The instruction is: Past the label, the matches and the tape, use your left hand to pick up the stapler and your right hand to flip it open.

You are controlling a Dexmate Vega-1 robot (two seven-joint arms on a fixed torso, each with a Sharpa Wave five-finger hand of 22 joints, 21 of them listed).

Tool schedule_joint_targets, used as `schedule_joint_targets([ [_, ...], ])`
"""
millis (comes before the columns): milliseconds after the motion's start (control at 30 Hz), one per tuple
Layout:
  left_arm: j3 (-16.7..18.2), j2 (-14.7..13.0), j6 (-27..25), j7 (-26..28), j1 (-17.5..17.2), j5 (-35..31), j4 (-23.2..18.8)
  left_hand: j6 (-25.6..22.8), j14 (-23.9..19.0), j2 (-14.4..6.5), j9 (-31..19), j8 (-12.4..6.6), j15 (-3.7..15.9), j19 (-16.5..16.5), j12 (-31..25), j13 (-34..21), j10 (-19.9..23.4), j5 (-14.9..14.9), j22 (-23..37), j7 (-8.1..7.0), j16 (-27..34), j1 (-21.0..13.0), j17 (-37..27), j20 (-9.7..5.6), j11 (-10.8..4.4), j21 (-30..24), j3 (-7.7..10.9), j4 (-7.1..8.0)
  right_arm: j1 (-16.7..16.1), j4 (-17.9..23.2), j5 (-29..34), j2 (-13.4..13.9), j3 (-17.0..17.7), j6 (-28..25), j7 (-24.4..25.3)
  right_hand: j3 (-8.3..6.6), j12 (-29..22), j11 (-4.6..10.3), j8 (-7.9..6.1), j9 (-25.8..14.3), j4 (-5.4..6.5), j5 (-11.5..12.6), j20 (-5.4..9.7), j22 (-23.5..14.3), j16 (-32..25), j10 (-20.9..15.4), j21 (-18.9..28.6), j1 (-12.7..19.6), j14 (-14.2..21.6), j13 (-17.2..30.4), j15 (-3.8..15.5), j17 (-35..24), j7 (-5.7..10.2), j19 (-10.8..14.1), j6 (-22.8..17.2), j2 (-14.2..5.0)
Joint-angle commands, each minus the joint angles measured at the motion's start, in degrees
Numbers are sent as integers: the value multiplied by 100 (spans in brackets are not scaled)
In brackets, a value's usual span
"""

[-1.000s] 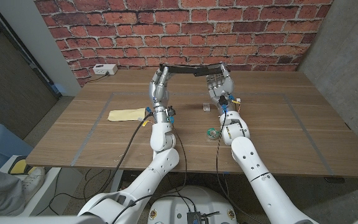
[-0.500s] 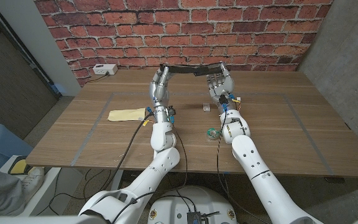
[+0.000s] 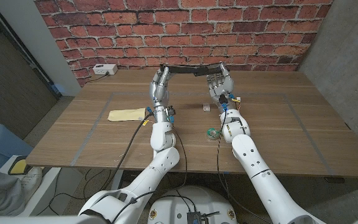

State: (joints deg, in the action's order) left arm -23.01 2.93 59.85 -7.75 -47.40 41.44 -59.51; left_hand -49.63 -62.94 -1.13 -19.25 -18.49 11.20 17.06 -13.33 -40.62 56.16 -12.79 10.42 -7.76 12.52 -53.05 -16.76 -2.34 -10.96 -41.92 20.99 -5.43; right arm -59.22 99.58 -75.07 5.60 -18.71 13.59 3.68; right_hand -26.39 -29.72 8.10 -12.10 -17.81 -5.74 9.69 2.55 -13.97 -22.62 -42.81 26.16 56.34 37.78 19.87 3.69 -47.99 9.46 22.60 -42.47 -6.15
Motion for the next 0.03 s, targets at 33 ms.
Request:
schedule_joint_targets([
  [33, 25, 11, 54, -82, 13, 56, 44, -100, -10, -832, -25, -21, 253, -25, -21, -19, 147, -25, 4, -62, -14, -788, 94, -561, -70, 23, 144, -39, 40, -12, 52, 8, -29, -30, 34, -120, -10, 336, -37, -19, 94, 34, 376, -13, 29, -367, 55, 367, 62, 6, 1002, -21, 28, -18, -35, -509],
])
